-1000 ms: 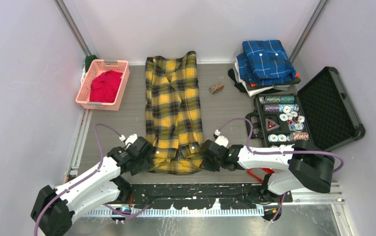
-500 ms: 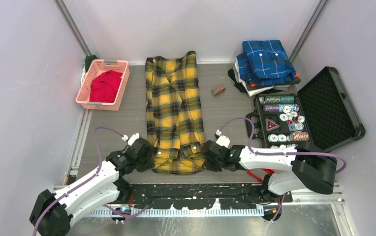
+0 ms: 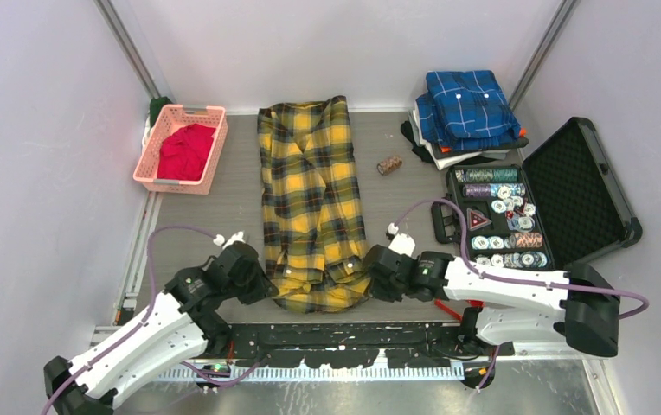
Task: Fold and stack the mixed laundry pile
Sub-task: Fold the shirt at the center of the board.
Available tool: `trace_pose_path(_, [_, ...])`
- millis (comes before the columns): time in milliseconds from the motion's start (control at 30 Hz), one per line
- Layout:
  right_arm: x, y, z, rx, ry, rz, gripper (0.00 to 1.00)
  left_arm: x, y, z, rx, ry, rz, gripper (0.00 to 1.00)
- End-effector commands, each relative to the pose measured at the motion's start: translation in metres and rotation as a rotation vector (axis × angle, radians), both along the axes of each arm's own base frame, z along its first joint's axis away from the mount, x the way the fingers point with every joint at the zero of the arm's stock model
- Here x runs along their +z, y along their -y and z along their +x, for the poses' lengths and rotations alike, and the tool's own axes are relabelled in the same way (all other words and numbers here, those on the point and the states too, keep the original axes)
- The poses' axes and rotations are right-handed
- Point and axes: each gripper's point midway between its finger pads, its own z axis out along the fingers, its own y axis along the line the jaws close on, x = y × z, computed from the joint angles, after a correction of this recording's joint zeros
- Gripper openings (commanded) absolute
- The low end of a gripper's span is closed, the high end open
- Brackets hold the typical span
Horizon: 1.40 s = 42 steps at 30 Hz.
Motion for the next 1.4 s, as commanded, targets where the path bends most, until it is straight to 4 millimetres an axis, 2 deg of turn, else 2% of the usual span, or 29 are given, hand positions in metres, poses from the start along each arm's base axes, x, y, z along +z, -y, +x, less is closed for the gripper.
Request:
trace_pose_path(0, [0.063,-0.004,0.03,-0.034,0.161,0.002,0.01,0.044,-0.001,0.011,0.002,0.082,0.0,0.0])
trace_pose_path(233, [0.117,-0.002,0.071,-0.056,0.336,-0.123,0.01,0.082,-0.012,0.041,0.054,0.225,0.078,0.0])
trace_pose_path(367, [0.139,-0.006,0.093,-0.065,0.401,-0.181,0.01,0.097,-0.009,0.059,0.059,0.269,0.114,0.0])
trace_pose_path(533, [0.145,-0.012,0.122,-0.081,0.405,-0.18,0.01,0.111,0.002,0.083,0.056,0.303,0.134,0.0])
trace_pose_path(700, [0.154,-0.008,0.154,-0.107,0.409,-0.183,0.01,0.126,0.001,0.112,0.072,0.341,0.151,0.0])
trace_pose_path(867, [0.162,-0.006,0.187,-0.112,0.419,-0.206,0.01,0.132,-0.002,0.15,0.077,0.331,0.146,0.0])
trace_pose_path(1100, [0.152,-0.012,0.243,-0.119,0.383,-0.202,0.01,0.127,-0.011,0.217,0.074,0.291,0.145,0.0])
trace_pose_path(1367, [0.116,-0.022,0.304,-0.113,0.357,-0.292,0.01,0.1,-0.018,0.28,0.083,0.24,0.186,0.0])
